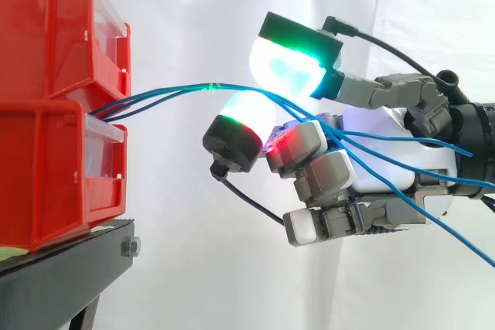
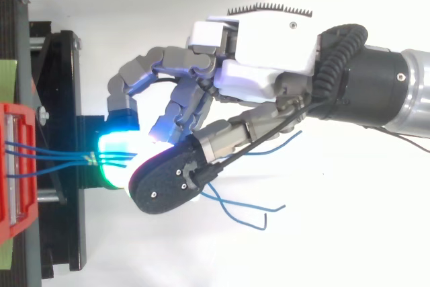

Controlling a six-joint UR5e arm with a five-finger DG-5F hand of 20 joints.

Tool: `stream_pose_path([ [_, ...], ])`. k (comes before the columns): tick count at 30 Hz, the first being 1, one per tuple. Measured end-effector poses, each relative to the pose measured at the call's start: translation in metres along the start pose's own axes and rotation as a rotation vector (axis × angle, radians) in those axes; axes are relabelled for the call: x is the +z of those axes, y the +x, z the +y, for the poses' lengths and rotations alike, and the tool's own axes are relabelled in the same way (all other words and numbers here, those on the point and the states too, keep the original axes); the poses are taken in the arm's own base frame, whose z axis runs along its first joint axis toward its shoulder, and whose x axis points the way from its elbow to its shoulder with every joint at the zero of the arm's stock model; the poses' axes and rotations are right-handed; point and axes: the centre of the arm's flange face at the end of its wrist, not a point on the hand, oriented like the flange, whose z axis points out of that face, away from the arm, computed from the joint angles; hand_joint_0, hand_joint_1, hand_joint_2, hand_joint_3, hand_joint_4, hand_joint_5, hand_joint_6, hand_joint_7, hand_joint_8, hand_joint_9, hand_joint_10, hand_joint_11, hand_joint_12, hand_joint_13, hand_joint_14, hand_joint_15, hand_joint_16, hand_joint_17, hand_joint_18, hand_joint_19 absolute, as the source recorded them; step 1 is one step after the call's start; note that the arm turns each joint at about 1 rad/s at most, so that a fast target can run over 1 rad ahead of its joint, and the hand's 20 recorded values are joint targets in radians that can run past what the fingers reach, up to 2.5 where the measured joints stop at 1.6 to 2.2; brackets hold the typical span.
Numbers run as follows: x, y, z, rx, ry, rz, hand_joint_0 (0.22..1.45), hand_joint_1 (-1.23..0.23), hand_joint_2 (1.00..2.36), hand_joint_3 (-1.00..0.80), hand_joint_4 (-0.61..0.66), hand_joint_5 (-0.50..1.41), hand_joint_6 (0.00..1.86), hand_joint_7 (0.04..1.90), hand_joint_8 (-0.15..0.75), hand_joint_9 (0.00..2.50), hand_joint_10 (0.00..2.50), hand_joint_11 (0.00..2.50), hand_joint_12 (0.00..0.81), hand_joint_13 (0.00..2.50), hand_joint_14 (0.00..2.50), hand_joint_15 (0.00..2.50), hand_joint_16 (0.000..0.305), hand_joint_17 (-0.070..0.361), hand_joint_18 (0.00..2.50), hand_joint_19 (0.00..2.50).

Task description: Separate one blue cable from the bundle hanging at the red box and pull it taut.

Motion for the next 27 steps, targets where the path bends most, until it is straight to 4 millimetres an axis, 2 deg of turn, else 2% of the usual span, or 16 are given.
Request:
stream_pose_path([
  [2,0.0,0.0,-0.0002,0.0,0.0,0.0,0.76,-0.9,1.02,-0.24,0.0,-0.21,0.86,1.15,0.298,1.1,0.02,1.12,0.373,1.23,0.03,0.85,0.048,0.107,0.98,0.62],
  [6,0.0,-0.0004,-0.0003,0.0,0.0,-0.001,0.85,-0.89,1.0,-0.5,-0.03,-0.2,0.89,1.12,0.292,1.12,0.02,1.14,0.364,1.23,0.03,0.86,0.046,0.104,0.96,0.64],
  [9,0.0,-0.0002,-0.0001,0.0,0.0,0.0,0.85,-0.9,1.0,-0.5,0.02,-0.19,0.89,1.14,0.292,1.13,0.02,1.14,0.367,1.24,0.03,0.86,0.046,0.103,0.98,0.61],
  [13,0.0,-0.0002,-0.0003,0.0,0.0,0.0,0.79,-0.95,1.0,-0.5,0.13,-0.17,0.89,1.16,0.305,1.14,0.02,1.17,0.368,1.24,0.03,0.86,0.046,0.103,1.01,0.58],
  [18,-0.001,-0.0006,-0.0019,0.004,0.004,-0.001,0.67,-1.01,1.0,-0.5,0.14,-0.15,0.9,1.28,0.306,1.17,0.02,1.17,0.365,1.25,0.03,0.87,0.045,0.102,1.01,0.61],
  [23,-0.0017,-0.0011,-0.0038,0.01,0.007,-0.001,0.52,-0.99,1.0,-0.5,0.12,-0.14,0.89,1.21,0.315,1.21,0.02,1.16,0.385,1.28,0.03,0.87,0.049,0.111,1.04,0.61],
  [27,-0.0019,-0.0012,-0.004,0.016,0.008,-0.001,0.47,-0.95,1.0,-0.5,0.13,-0.14,0.87,1.19,0.334,1.22,0.02,1.17,0.401,1.28,0.02,0.86,0.054,0.123,1.05,0.6],
])
